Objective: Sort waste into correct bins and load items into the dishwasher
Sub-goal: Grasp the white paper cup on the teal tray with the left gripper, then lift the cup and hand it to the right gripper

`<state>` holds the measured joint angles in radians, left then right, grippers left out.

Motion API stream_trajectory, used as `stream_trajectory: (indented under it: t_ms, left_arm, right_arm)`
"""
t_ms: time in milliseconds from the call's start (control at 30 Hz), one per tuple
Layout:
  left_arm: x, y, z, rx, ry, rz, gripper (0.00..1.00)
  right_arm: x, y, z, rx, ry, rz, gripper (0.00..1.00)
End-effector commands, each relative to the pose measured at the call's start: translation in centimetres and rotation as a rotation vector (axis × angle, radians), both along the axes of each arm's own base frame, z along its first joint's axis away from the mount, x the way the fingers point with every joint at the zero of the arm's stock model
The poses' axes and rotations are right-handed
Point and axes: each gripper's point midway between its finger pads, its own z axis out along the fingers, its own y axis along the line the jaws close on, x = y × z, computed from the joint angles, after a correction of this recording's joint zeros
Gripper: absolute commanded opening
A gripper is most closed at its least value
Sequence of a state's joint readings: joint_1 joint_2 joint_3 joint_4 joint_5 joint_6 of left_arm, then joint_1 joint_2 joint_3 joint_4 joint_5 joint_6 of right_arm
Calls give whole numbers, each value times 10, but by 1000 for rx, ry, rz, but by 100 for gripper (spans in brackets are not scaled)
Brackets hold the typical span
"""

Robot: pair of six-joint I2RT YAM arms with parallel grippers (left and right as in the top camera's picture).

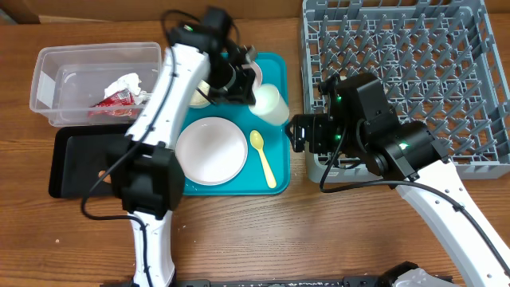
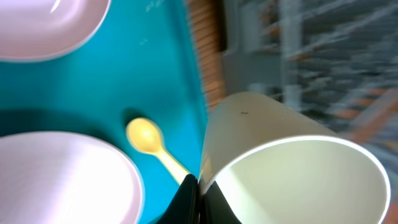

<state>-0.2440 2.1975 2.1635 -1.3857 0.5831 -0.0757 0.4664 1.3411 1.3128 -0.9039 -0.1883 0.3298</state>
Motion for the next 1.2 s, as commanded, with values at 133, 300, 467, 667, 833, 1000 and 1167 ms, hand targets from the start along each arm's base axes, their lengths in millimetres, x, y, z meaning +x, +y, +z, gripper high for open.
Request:
stream_trajectory:
  t_ms: [133, 300, 467, 667, 833, 1000, 1167]
  left_arm:
    - [1, -2, 98, -538, -68, -77, 4]
    - [-6, 3, 136, -778, -89, -102, 4]
    - [-16, -2, 156, -900, -83, -123, 4]
    - [-23, -6, 162, -932, -54, -122, 4]
    - [-31, -16, 162, -932, -31, -142, 4]
    - [-43, -36, 160, -921, -7, -193, 4]
    - [-51, -48, 160, -922, 3, -226, 4]
  right_arm:
    - [17, 30, 50, 185, -169, 137, 97]
    - [28, 41, 94, 341, -320, 252, 99]
    - [44, 33, 112, 382, -406, 254, 99]
    - [54, 17, 113, 443, -395, 287, 98]
    - [51, 17, 119, 506, -427, 410, 95]
    - [48, 25, 122, 555, -441, 494, 91]
    - [45, 28, 119, 583, -420, 534, 82]
